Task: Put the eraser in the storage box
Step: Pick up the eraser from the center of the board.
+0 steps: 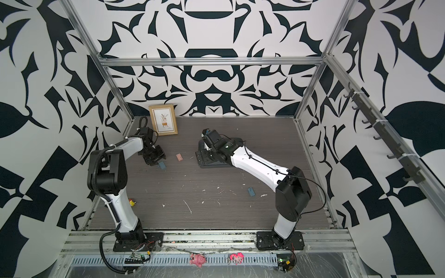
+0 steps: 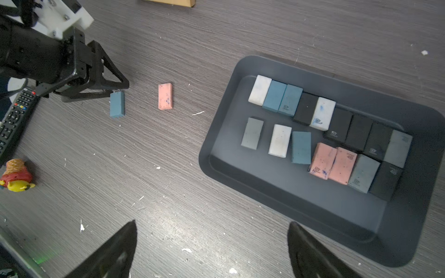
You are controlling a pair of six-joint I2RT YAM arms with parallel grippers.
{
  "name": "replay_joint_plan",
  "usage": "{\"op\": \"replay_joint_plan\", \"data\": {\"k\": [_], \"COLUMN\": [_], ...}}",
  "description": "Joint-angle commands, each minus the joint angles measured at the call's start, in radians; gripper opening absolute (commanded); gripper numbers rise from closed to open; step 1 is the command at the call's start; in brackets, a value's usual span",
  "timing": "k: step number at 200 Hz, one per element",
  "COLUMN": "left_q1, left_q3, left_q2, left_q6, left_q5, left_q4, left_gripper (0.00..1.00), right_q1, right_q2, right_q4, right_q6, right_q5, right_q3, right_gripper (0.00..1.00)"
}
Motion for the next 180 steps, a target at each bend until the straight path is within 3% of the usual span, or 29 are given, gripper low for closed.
{"op": "replay_joint_plan", "data": {"k": [1, 58, 104, 180], "left_q1": [-0.033, -0.105, -0.113, -0.129], "left_q3": [0.039, 0.170, 0.180, 0.060], "left_q2": [0.075, 0.163, 0.167, 0.032], "left_q6": [0.054, 0.113, 0.129, 0.123], "left_q5": [-0.094, -0.228, -0.241, -0.212], "left_q4": [-0.115, -0.239, -0.256, -0.207], "left_gripper": [0.51, 0.43, 0.37, 0.47], "right_q1": [-0.002, -0.002, -0.002, -0.002], "right_q2": [-0.034, -0.055, -0.053, -0.069], "right_q4": [0.027, 0.027, 0.026, 0.034], "right_q6": [-0.023, -0.038, -0.038, -0.024], "right_q5": [0.029, 0.052, 0.057, 0.053], "right_q3": [-0.005, -0.026, -0.026, -0.050], "right_gripper": [0.99, 0.99, 0.99, 0.99]}}
